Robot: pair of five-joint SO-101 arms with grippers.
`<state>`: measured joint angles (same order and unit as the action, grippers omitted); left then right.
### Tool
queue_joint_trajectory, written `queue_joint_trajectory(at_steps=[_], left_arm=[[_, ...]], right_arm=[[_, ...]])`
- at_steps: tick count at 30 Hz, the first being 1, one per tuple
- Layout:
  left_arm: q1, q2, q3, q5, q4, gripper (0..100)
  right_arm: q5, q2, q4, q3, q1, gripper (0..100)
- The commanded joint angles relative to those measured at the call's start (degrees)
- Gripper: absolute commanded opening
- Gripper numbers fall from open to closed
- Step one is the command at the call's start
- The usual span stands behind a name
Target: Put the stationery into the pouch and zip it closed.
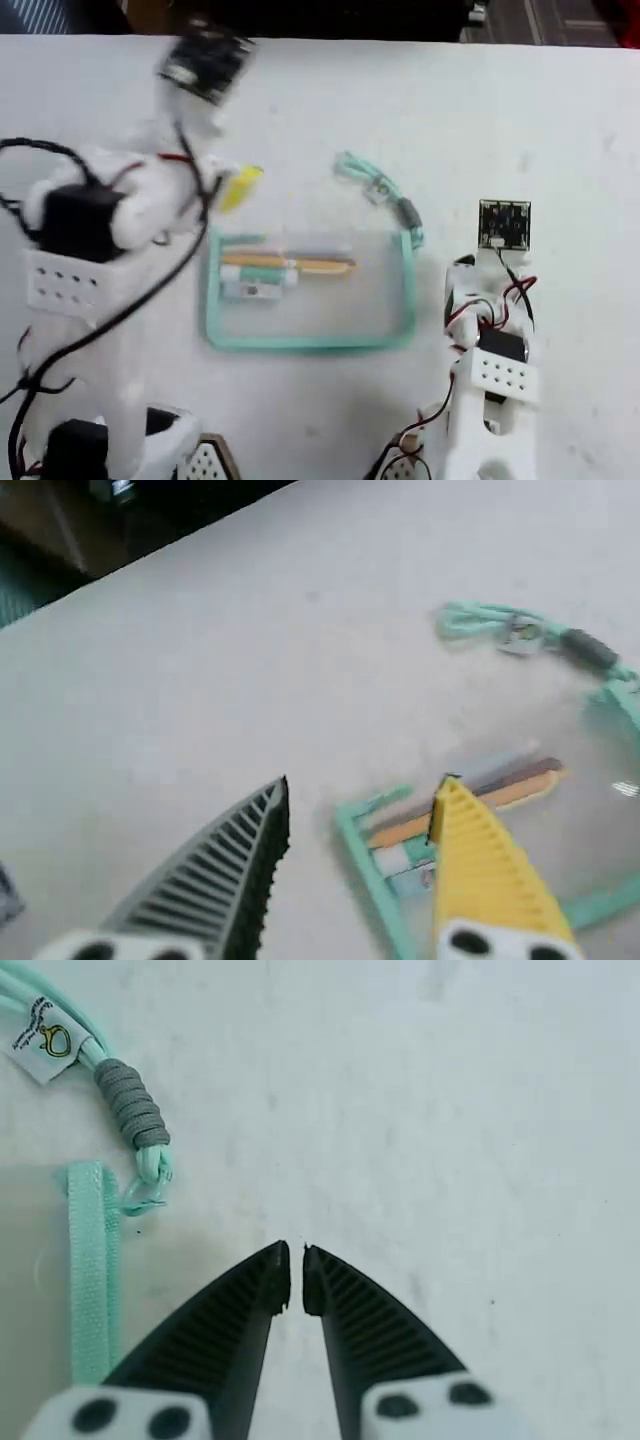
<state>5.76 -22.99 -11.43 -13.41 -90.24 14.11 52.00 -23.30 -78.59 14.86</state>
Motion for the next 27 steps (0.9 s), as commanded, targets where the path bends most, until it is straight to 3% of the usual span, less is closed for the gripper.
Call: queue_joint_trajectory(at_steps=[1, 3, 5, 9, 15, 21, 27], left_arm=[[-13.58, -0.22, 2.73, 0.35, -0.53, 10], [-16.75, -0.22, 10.64, 0.26, 1.23, 1], [-18.68, -0.31, 21.1, 0.26, 5.1, 5], [-20.97, -0.31, 41.32, 0.18, 18.64, 2], [-15.34, -0.22, 58.2, -2.02, 32.35, 2], [-10.77, 2.07, 61.36, -0.09, 35.34, 2], [-12.09, 21.67, 49.49, 4.22, 34.29, 2]], right_arm=[[0.09, 0.4, 1.01, 0.18, 0.57, 1.7], [0.09, 0.4, 1.01, 0.18, 0.48, 1.7], [0.09, 0.4, 1.01, 0.18, 0.48, 1.7], [0.09, 0.4, 1.01, 0.18, 0.48, 1.7], [0.09, 0.4, 1.01, 0.18, 0.57, 1.7], [0.18, 0.4, -2.77, 0.97, 1.63, 1.7], [0.18, 0.4, -3.12, 1.23, 2.59, 1.7]])
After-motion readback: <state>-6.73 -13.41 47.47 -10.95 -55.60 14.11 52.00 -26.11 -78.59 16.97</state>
